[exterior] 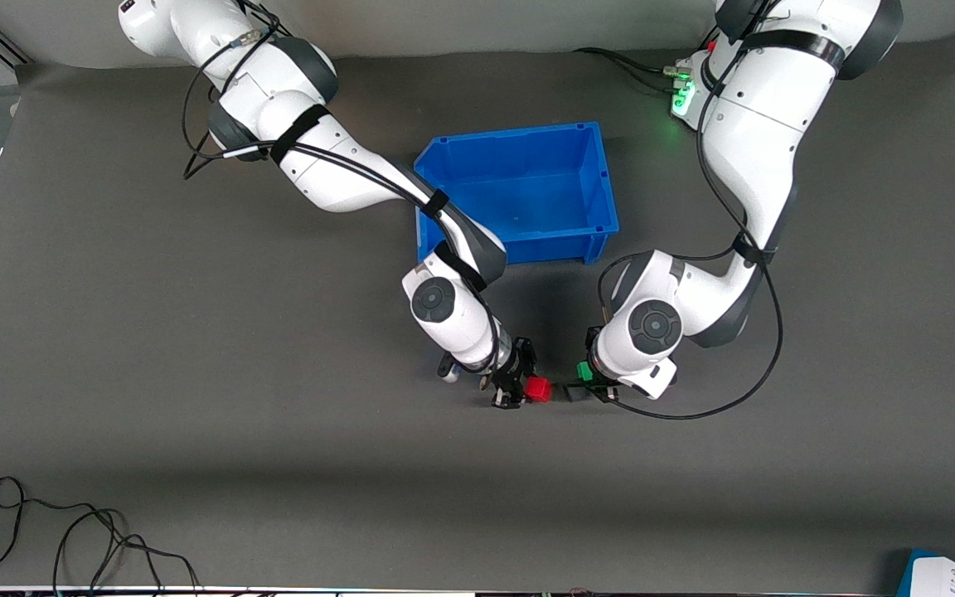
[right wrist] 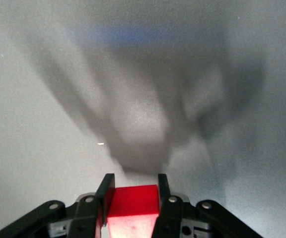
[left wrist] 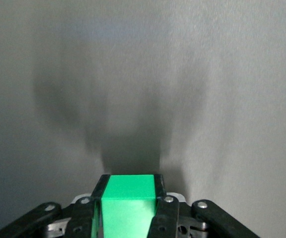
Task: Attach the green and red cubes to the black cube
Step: 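Lower the green cube against the red cube with the left gripper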
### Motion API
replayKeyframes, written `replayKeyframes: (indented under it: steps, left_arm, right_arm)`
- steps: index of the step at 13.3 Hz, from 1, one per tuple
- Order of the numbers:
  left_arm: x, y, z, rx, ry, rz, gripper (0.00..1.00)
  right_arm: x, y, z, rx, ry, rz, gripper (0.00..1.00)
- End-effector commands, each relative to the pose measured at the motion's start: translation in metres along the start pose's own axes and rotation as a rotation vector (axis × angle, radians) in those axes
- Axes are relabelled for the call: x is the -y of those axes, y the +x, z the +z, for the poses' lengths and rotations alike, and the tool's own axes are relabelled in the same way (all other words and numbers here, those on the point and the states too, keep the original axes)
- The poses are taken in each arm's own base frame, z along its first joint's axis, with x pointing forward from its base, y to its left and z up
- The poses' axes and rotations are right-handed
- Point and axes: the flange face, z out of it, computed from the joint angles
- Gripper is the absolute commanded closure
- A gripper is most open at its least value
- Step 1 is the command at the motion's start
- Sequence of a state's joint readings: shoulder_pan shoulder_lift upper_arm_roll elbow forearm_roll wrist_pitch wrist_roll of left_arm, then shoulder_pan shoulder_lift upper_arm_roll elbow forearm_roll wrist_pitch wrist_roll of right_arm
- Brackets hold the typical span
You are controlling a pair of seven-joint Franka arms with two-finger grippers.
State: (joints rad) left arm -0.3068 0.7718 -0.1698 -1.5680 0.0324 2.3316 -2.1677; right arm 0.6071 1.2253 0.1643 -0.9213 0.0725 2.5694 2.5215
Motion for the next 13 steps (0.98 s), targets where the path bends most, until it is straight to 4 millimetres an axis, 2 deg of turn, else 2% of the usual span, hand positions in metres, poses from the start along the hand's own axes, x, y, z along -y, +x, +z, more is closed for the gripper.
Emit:
replayKeyframes:
  steps: [1, 5, 8, 13]
  left_arm:
    - [-0.004, 0.000, 0.001, -0.011, -0.002, 0.009, 1.00]
    - [-0.002, -0.007, -0.001, -0.004, -0.010, 0.014, 1.00]
    - [0.000, -0.010, 0.002, -0.004, -0.009, 0.020, 1.00]
    - [0.011, -0.023, 0.004, -0.007, 0.000, 0.029, 1.00]
  right_arm:
    - [-0.002, -0.004, -0.007, -0.016, 0.003, -0.030, 0.79]
    - [-0.003, -0.005, -0.006, -0.013, 0.001, -0.024, 0.79]
    - [-0.016, -0.009, -0.002, -0.017, -0.005, -0.051, 0.79]
    - [-0.017, -0.006, 0.003, -0.022, -0.008, -0.053, 0.79]
